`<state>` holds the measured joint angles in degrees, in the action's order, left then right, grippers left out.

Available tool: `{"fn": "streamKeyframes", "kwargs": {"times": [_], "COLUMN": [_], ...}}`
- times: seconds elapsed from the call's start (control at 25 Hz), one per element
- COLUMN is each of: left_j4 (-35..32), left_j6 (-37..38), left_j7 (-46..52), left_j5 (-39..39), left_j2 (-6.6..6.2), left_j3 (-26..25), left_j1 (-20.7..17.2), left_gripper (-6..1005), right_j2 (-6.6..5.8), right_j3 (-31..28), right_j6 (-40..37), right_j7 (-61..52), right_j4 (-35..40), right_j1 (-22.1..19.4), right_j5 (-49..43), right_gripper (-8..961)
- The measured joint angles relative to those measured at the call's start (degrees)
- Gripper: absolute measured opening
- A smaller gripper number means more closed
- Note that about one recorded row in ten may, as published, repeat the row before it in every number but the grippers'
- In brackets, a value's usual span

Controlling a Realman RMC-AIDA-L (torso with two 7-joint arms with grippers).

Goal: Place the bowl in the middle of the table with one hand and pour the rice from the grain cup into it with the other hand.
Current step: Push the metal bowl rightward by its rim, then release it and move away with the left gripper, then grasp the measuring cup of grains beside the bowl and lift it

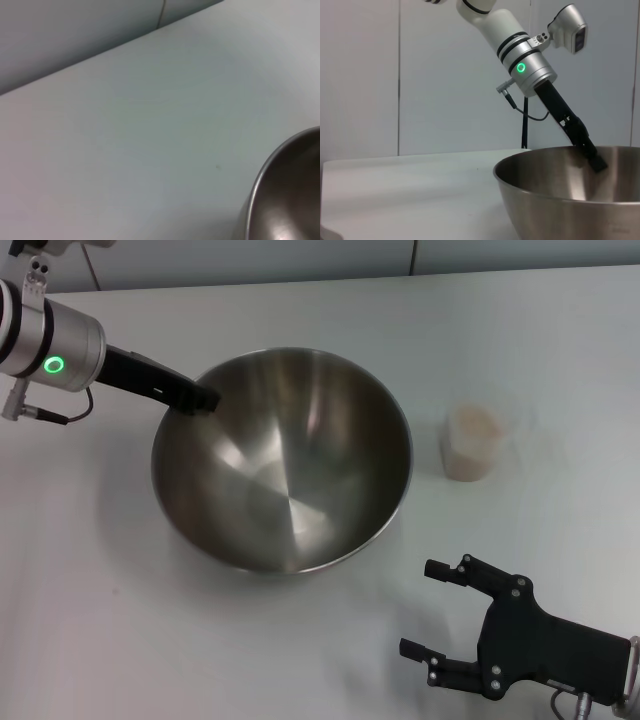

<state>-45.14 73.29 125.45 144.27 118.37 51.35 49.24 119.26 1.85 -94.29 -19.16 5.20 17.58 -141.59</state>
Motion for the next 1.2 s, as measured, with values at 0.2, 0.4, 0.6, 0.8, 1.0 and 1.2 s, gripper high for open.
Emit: {"fn": "streamKeyframes", "kwargs": {"times": [0.2, 0.4, 0.6, 0.8, 1.0, 1.2], "left_j4": [-0.1, -0.8, -3.6, -13.1, -22.0, -20.5], "left_j6": [-0.6, -1.5, -0.5, 2.4, 1.4, 0.6], "left_j7": [-0.5, 0.0, -1.7, -7.8, -24.4, -47.1], "left_j5": [-0.4, -1.0, -4.2, -12.0, -29.4, -49.4], "left_j2": [0.08, 0.27, 0.22, 0.13, 0.22, 0.20], "left_j3": [1.2, 2.7, 2.9, 3.0, 5.7, 7.8], "left_j1": [-0.2, -0.4, -1.2, -6.1, -16.7, -27.0], "left_gripper": [27, 76, 213, 415, 589, 746], "right_j2": [0.00, 0.00, 0.00, 0.00, 0.00, 0.00], "right_j3": [0.0, 0.0, -0.1, -0.2, -0.3, -0.4], "right_j6": [0.1, 0.1, 0.4, 0.4, 0.4, 0.4], "right_j7": [0.0, 0.0, 0.0, 0.0, 0.0, 0.0], "right_j4": [0.0, 0.1, 0.1, 0.1, 0.0, 0.0], "right_j1": [0.0, 0.0, -0.2, -0.2, -0.1, -0.2], "right_j5": [0.0, 0.0, 0.0, 0.0, 0.0, 0.0], "right_gripper": [828, 828, 829, 829, 829, 829]}}
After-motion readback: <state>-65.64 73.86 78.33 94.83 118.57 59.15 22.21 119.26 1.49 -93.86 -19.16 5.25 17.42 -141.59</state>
